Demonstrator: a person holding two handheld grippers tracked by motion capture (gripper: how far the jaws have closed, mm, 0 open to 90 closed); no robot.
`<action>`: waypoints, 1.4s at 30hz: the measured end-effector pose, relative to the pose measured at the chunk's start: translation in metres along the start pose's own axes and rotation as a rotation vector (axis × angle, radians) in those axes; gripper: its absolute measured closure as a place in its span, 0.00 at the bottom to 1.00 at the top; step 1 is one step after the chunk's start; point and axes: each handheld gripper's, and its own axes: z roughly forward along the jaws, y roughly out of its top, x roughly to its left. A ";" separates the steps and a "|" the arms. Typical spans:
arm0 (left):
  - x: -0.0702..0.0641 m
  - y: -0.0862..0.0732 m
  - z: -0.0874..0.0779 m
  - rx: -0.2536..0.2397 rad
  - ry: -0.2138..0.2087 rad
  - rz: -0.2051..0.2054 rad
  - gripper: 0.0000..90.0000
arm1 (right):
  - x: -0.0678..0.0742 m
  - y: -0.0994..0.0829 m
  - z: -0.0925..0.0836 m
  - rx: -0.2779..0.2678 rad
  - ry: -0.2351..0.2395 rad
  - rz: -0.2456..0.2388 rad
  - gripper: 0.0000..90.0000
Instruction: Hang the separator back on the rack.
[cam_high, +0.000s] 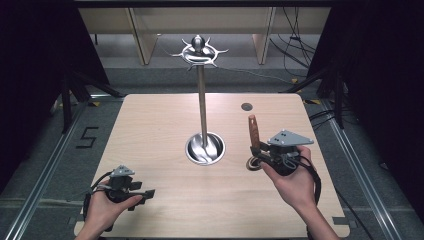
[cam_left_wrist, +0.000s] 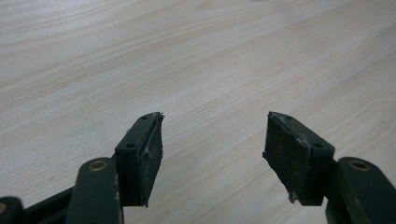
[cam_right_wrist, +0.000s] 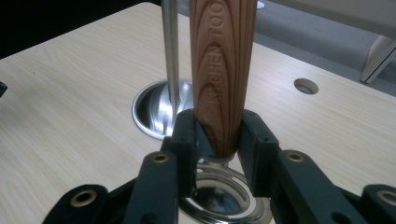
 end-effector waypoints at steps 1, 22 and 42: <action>0.000 0.000 0.000 0.000 0.000 0.001 0.40 | 0.000 0.001 0.000 0.001 0.005 -0.004 0.78; -0.001 0.000 -0.001 -0.007 0.019 -0.001 0.40 | 0.005 0.012 0.002 -0.017 -0.003 -0.004 0.78; 0.000 0.000 -0.002 -0.006 0.012 0.008 0.40 | 0.006 0.021 0.005 -0.044 0.006 -0.018 0.78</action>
